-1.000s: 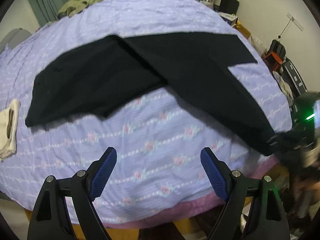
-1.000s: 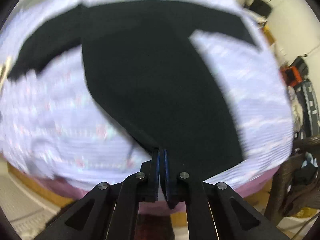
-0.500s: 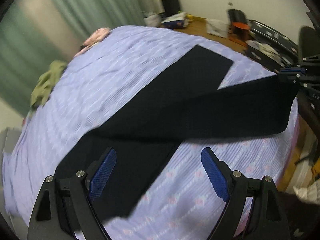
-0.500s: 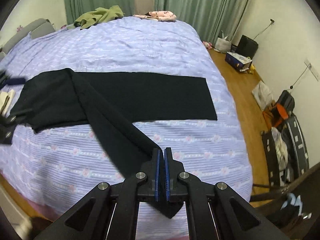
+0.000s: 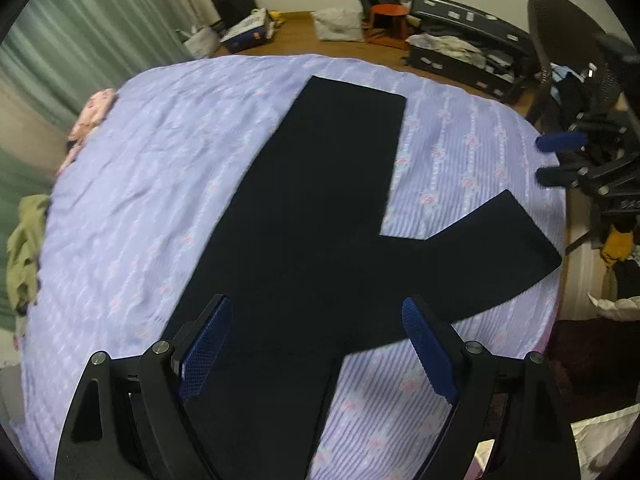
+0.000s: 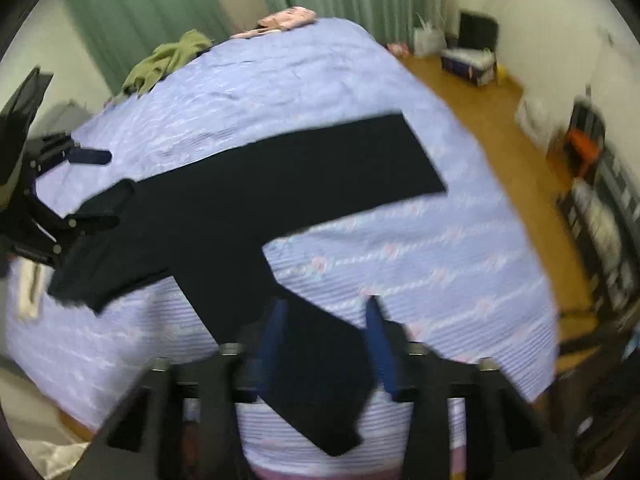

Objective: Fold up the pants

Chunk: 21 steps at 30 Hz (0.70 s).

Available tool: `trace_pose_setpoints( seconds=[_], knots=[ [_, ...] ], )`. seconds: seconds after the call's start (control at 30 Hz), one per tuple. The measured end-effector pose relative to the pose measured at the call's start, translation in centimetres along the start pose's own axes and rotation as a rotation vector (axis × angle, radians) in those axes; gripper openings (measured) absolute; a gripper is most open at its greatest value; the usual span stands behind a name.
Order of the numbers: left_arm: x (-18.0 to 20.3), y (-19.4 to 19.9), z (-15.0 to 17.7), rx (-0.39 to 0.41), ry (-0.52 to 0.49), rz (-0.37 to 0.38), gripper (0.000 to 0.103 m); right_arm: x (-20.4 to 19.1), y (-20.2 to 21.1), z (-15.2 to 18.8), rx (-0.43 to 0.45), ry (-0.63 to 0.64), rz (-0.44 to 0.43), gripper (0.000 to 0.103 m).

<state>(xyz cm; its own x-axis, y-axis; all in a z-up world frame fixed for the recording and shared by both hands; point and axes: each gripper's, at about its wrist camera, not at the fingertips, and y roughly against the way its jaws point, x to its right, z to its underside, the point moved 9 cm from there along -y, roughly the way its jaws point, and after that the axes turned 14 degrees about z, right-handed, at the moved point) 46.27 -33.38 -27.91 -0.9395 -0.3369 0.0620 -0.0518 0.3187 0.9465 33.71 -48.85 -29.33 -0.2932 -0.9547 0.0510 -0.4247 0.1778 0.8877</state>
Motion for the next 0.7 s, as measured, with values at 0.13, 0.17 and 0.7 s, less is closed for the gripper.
trace_pose_setpoints(
  seconds=[0.13,0.17,0.7],
  knots=[
    [0.6,-2.4,-0.2,-0.010,-0.041,0.043,0.087,1.3,-4.9,2.8,-0.124,-0.126,-0.012,0.047],
    [0.5,-3.0,-0.2,-0.018,-0.040,0.050,0.087,1.8,-5.8,3.4,-0.155,-0.163,-0.021,0.047],
    [1.8,-8.0,0.0,-0.042,-0.029,0.091,0.087,4.0,-14.3,8.6,-0.303,-0.389,-0.086,0.052]
  ],
)
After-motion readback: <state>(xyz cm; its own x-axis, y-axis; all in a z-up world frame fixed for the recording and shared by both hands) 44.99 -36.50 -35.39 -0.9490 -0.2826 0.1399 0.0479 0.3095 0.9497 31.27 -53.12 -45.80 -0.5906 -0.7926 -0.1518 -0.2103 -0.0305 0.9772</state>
